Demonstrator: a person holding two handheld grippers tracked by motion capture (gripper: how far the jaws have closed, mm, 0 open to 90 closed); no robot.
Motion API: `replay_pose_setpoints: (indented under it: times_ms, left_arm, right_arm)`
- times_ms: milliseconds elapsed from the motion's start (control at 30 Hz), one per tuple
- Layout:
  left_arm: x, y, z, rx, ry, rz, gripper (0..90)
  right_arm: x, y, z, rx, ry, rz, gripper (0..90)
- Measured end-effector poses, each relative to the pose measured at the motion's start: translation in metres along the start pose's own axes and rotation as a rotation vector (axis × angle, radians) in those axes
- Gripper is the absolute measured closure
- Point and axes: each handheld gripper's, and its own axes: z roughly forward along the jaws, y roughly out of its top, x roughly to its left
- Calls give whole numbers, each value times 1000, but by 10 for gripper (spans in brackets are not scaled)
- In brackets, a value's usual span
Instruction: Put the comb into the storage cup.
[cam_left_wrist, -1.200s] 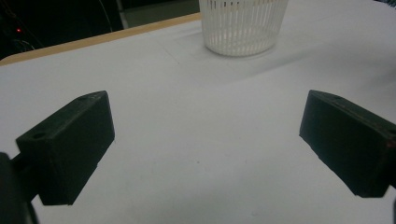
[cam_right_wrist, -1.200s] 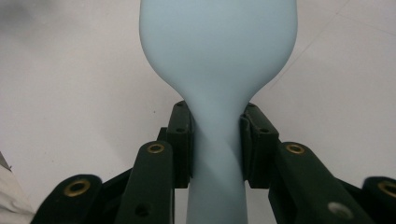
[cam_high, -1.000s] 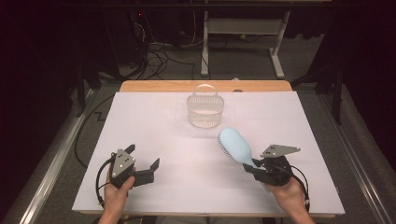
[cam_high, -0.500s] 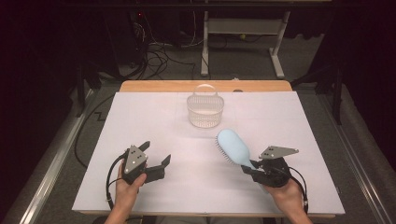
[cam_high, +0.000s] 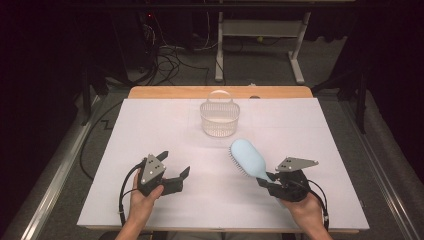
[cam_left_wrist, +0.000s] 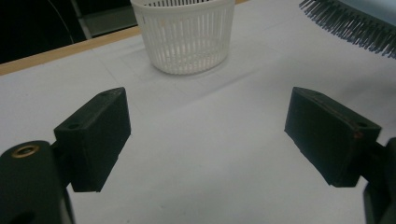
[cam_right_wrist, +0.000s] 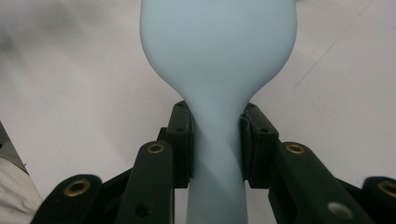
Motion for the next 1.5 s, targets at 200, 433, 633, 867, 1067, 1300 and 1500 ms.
replay_pose_setpoints:
  times_ms: [200, 433, 633, 867, 1067, 1300, 1500]
  left_arm:
    - [-8, 4, 10, 0, -22, 27, 151]
    - [-15, 8, 17, 2, -47, 36, 151]
    - [-23, 13, 27, 5, -77, 52, 151]
    - [-32, 17, 36, 9, -117, 63, 151]
    - [-39, 20, 42, 15, -147, 68, 151]
    - [-48, 25, 46, 16, -191, 77, 151]
    - [-56, 29, 51, 18, -213, 85, 151]
  right_arm:
    - [1, 1, 0, -3, 1, -2, 700]
    - [1, 0, -1, -3, 0, 1, 700]
    - [1, 1, -1, -11, 2, -2, 701]
    - [1, 1, -2, -17, 5, -3, 700]
    - [3, 2, -2, -22, 7, -2, 700]
    - [6, 3, 1, -19, 15, -21, 700]
    - [8, 4, 0, -26, 22, -30, 700]
